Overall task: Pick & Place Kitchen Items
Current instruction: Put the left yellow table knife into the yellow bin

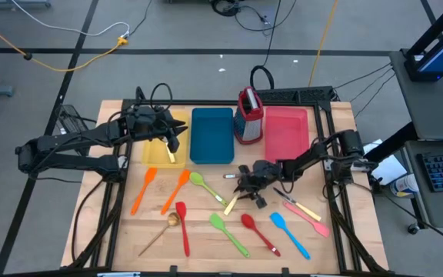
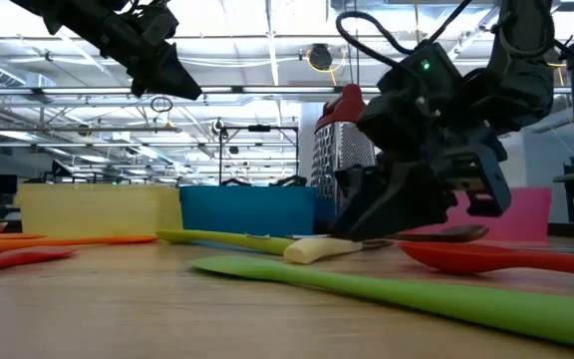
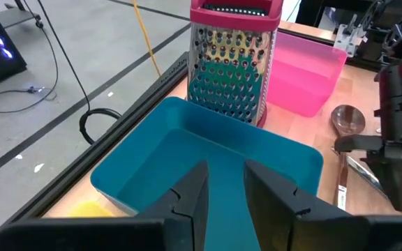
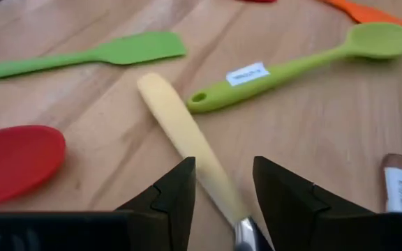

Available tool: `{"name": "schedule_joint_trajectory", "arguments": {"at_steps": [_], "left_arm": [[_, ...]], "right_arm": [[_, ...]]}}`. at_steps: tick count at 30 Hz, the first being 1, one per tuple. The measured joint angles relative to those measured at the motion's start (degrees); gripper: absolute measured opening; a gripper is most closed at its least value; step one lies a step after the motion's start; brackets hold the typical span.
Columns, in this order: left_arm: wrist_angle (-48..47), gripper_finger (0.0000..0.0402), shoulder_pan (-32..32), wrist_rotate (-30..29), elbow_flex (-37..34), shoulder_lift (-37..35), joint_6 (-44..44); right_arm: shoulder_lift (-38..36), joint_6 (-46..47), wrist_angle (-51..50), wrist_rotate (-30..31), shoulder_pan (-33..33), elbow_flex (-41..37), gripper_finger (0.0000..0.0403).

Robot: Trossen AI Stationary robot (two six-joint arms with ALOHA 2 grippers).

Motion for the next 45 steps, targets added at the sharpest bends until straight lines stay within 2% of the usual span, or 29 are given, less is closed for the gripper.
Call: {"name": "schedule_joint_trajectory", "arguments": {"at_steps": [12,15,21,25,28,34,42,45], "left_arm": [[-0.1,0.0093,0.0,0.0,0.0,0.0,-0.1],[-0.1,0.0093,0.0,0.0,0.0,0.0,-0.1],[-0.1,0.0093,0.0,0.1,0.0,0.0,-0.6],[-0.1,0.0093,-0.5,5.6,0.0,0.0,-2.1],[-0.1,0.0093,-2.9,8.8,0.0,0.0,-2.5],[0.3,0.0093,-10.6,9.0,0.0,0.6,-0.5],[9.0,0.0093,-20.5,8.8,-0.1,8.3,7.3],[12.5,0.0093,-22.0,8.1,-0.1,11.6,9.0]], "right_arm": [[-0.1,0.1,-5.8,-0.2,-0.2,0.1,0.0137],[-0.1,-0.1,-5.4,-0.3,-0.2,0.1,0.0115],[-0.1,0.0,-5.1,-0.8,-0.2,0.1,0.0041],[-0.1,0.1,-3.7,-2.8,-0.2,0.0,0.0028],[0.0,1.6,-3.4,-3.0,-0.2,0.0,0.0028],[0.0,3.6,-2.2,-3.3,1.0,-0.1,0.0037],[-1.7,4.4,1.8,-2.9,2.5,-0.1,0.0030],[-4.8,3.6,-0.3,0.7,2.5,-0.1,0.0033]]}}
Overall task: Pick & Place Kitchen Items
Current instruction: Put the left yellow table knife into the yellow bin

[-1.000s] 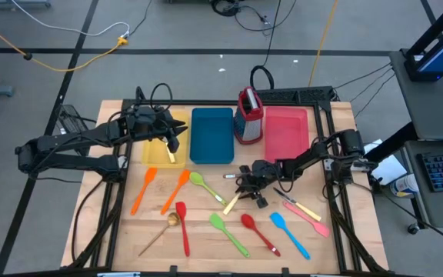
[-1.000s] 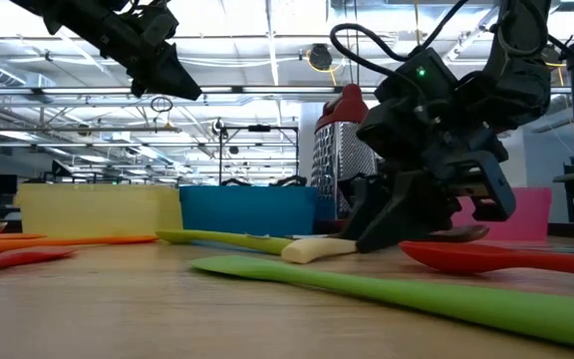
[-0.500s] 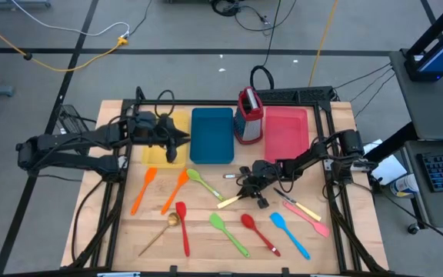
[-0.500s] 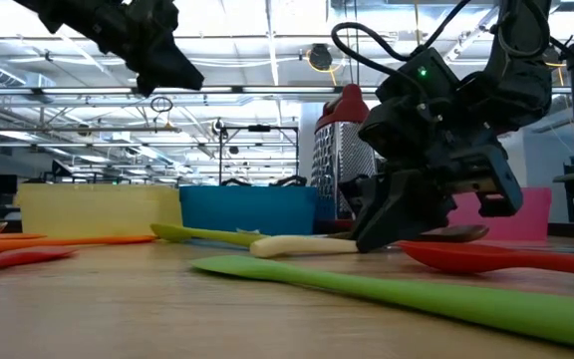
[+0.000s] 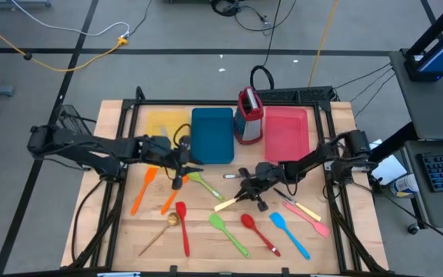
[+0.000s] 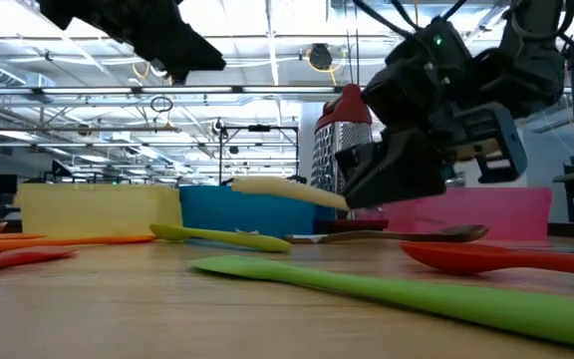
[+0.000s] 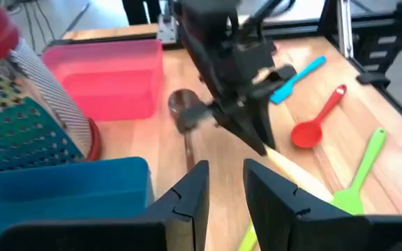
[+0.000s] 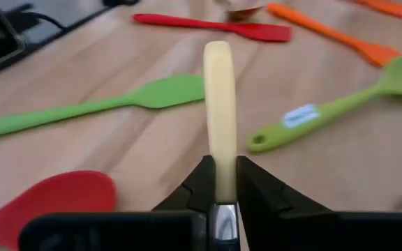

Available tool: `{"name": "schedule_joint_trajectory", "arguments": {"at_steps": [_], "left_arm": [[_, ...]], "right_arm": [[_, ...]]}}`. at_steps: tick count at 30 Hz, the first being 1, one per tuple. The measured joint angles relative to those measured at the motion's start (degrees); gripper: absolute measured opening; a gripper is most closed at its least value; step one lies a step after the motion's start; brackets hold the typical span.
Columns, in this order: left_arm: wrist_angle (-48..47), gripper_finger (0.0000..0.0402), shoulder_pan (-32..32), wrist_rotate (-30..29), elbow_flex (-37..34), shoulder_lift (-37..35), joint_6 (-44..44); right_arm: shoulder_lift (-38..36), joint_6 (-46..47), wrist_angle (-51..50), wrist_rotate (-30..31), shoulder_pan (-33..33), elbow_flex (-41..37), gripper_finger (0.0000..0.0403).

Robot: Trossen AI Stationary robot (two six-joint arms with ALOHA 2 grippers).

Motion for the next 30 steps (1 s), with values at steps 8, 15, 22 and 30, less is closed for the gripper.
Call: {"name": "schedule_joint_trajectory", "arguments": {"at_steps": [8,15,22,30], "left_arm": [[5.4,0.0143,-0.2,-0.2,0.0,7.8,-1.4],[17.3,0.0211,-0.2,0.2,0.1,15.5,-3.2],[24.7,0.0205,-0.3,0.2,0.1,24.1,-4.9],[25.3,0.0187,-0.9,0.2,0.1,28.4,-8.1]], "right_arm": [[-7.2,-3.9,-4.8,12.7,-0.1,0.0,0.0032],[-8.4,-7.3,-6.8,17.6,-0.2,0.0,0.0032],[-8.4,-6.8,-6.4,17.6,-1.6,0.1,0.0035],[-8.4,-6.8,-6.4,19.8,-1.7,0.1,0.0036]]}}
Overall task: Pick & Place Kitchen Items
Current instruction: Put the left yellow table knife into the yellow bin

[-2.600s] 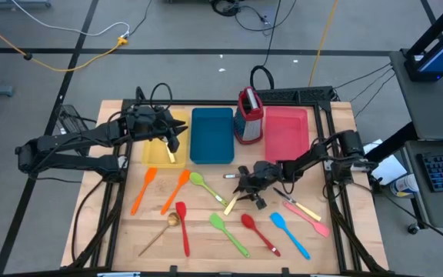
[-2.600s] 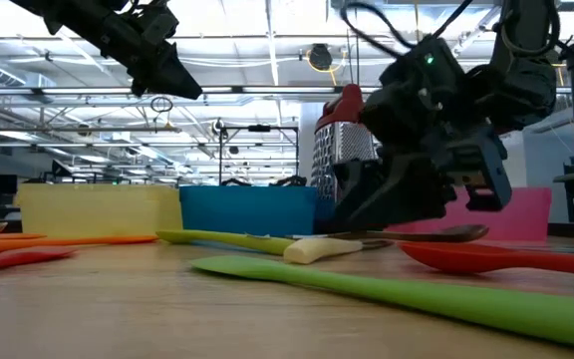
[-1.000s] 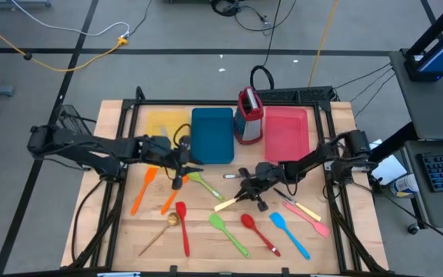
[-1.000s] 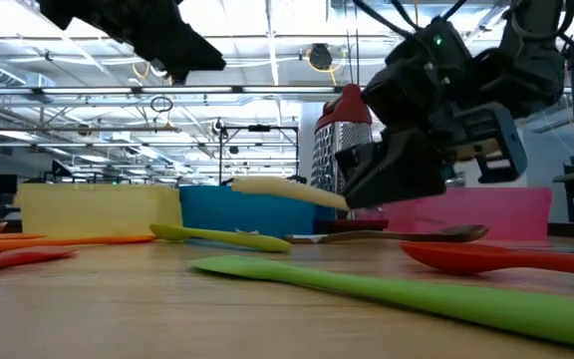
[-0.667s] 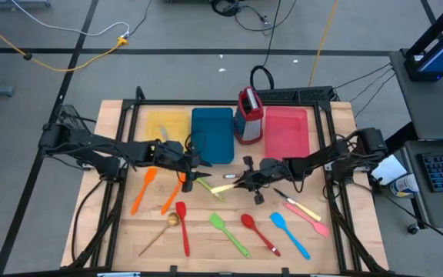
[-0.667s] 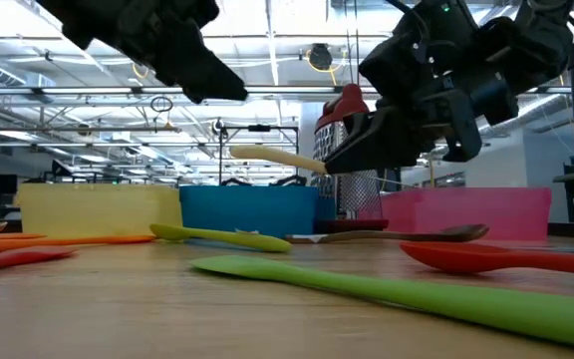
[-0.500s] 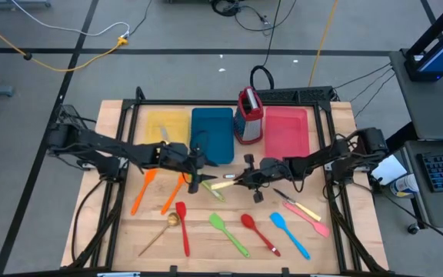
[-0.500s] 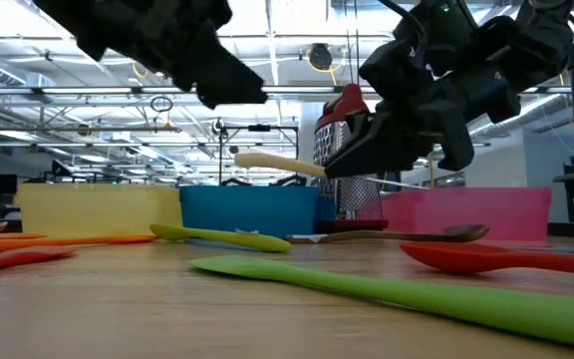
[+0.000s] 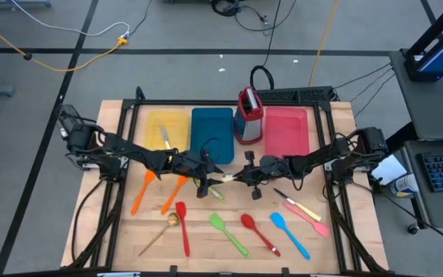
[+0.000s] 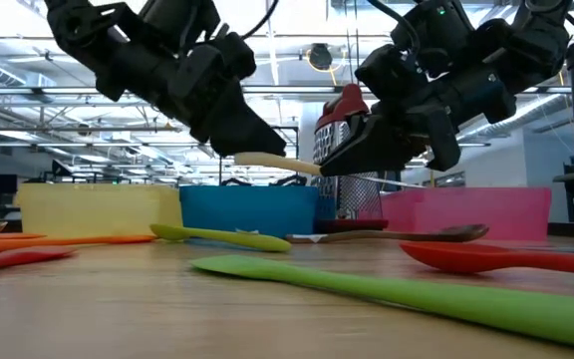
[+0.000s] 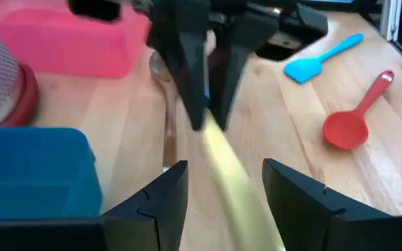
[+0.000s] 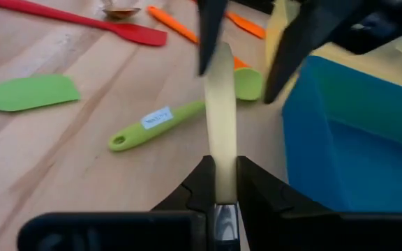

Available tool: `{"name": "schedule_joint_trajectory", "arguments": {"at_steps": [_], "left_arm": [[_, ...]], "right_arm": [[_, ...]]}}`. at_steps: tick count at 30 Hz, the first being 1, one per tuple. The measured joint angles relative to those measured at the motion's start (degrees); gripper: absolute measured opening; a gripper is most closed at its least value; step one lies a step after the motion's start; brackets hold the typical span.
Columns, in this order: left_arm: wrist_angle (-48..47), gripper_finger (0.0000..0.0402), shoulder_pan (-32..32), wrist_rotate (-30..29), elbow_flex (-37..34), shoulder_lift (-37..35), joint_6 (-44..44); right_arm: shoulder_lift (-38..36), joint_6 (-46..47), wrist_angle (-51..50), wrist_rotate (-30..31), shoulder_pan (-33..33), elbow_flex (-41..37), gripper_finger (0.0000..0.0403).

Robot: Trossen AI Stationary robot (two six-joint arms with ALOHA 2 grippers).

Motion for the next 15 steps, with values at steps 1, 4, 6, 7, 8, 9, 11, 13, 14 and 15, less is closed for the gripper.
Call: {"name": "schedule_joint_trajectory", "arguments": {"at_steps": [1,4,6,7,8,9,11,13,14,15], "left_arm": [[-0.2,0.0187,-0.2,0.0,0.0,0.4,-0.2],[-0.1,0.0188,-0.7,0.1,0.0,1.4,-0.8],[-0.2,0.0185,-0.9,0.1,0.0,1.7,-0.9],[-0.1,0.0183,-0.9,0.1,0.0,1.8,-0.8],[0.3,0.0180,-0.9,0.1,0.0,1.8,-0.7],[0.9,0.0177,-0.8,0.1,0.0,1.7,-0.3],[2.0,0.0169,-0.9,-0.1,0.0,1.7,0.1],[2.9,0.0160,-0.8,-0.4,0.0,1.7,0.2],[3.0,0.0154,-0.7,-0.4,0.0,1.7,0.2],[2.9,0.0149,-0.6,-0.5,0.0,1.7,0.2]], "right_arm": [[0.0,0.0,0.2,0.7,0.0,0.0,0.0036],[0.0,-0.2,1.2,0.8,0.0,0.0,0.0034],[0.0,-0.2,2.0,0.8,0.0,0.0,0.0034],[0.0,-0.2,2.3,0.8,0.0,0.0,0.0034],[0.0,-0.2,2.4,0.8,0.0,0.0,0.0036],[0.0,-0.2,2.3,0.8,0.0,0.0,0.0036],[0.0,-0.2,2.3,0.8,0.0,0.0,0.0036],[0.0,-0.2,2.3,0.8,0.0,0.0,0.0035],[0.0,-0.2,2.2,0.8,0.0,0.0,0.0034],[0.0,-0.3,2.2,0.7,0.0,0.0,0.0034]]}}
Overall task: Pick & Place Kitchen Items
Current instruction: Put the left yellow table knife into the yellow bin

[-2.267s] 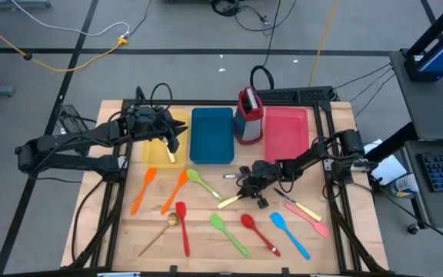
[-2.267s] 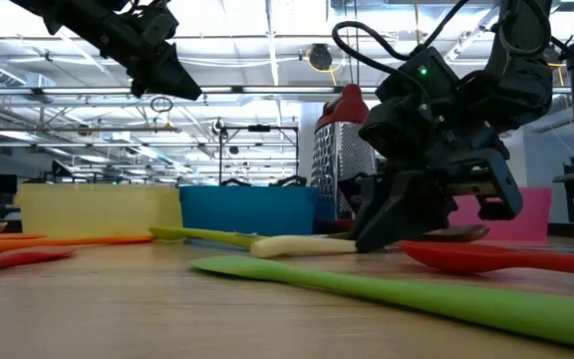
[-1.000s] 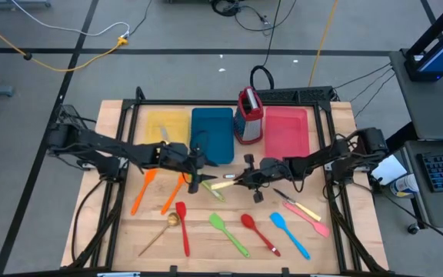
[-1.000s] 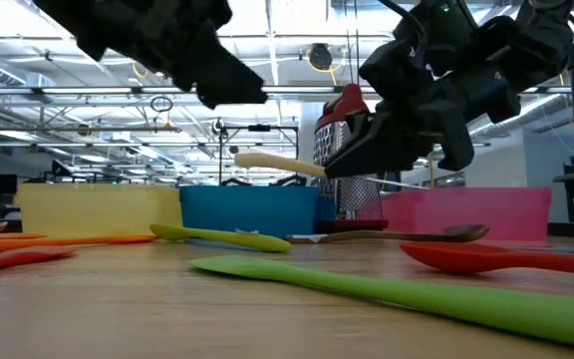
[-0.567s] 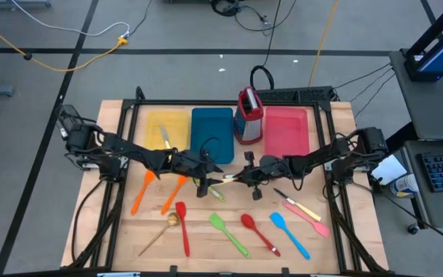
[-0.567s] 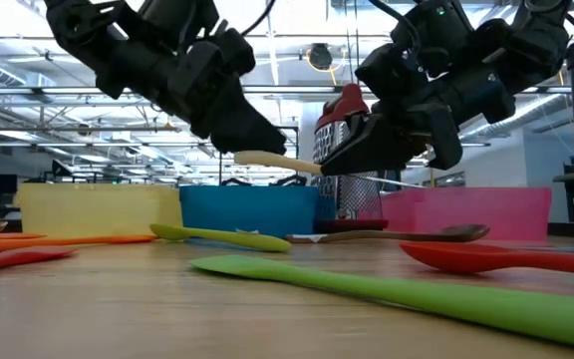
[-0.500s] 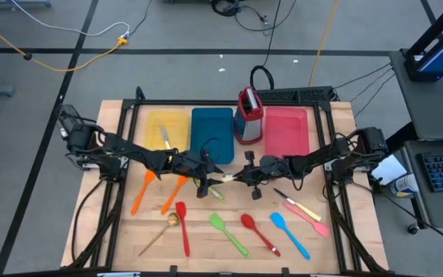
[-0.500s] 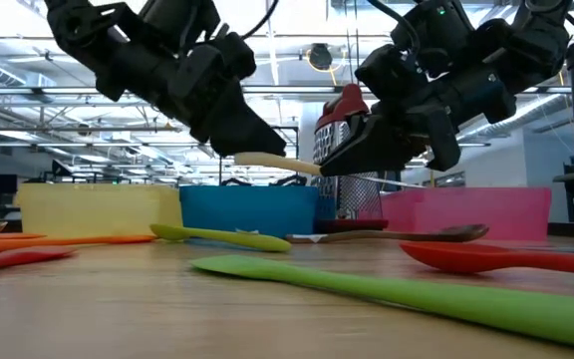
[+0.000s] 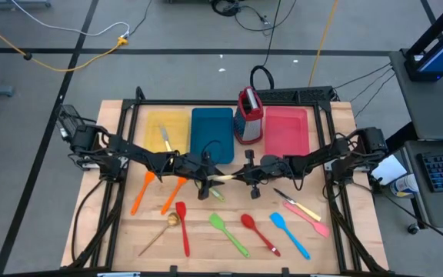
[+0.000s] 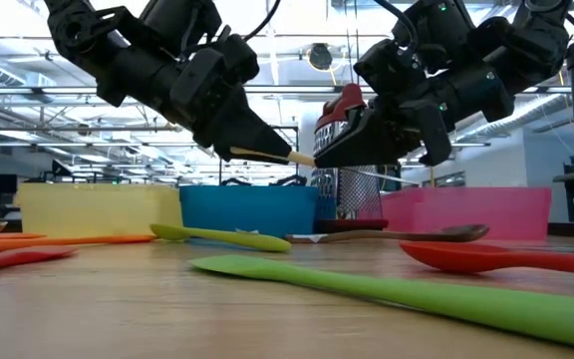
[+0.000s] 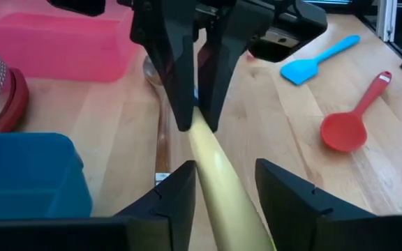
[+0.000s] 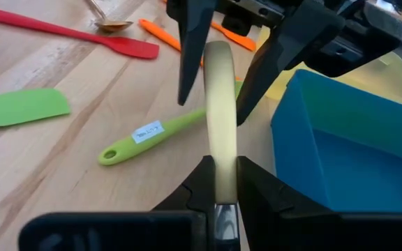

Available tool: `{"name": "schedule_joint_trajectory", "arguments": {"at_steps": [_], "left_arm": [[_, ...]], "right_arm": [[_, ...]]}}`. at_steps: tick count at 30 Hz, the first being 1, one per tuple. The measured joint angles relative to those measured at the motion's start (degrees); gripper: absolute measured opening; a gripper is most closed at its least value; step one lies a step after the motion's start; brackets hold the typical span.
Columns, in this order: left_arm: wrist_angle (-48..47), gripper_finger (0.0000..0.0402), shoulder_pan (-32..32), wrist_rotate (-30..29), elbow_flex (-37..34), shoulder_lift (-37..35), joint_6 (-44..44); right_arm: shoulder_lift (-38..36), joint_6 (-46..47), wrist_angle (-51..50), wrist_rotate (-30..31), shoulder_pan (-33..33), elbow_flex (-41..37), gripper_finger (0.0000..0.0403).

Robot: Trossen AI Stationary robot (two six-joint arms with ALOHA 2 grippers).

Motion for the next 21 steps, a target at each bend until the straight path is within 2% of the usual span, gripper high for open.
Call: {"name": "schedule_joint_trajectory", "arguments": {"at_steps": [9,17,21], "left_arm": [[-1.1,0.0084,0.3,-1.1,0.0,0.0,-1.0],[-1.7,0.0096,1.1,0.1,0.0,-0.1,-2.7],[-1.8,0.0082,1.1,-0.1,0.0,-0.1,-2.8]], "right_arm": [[0.0,0.2,0.1,0.5,0.0,0.0,0.0037],[0.0,-1.7,0.8,1.4,0.0,0.0,0.0038],[0.0,-1.9,0.9,1.5,0.0,0.0,0.0037]]}}
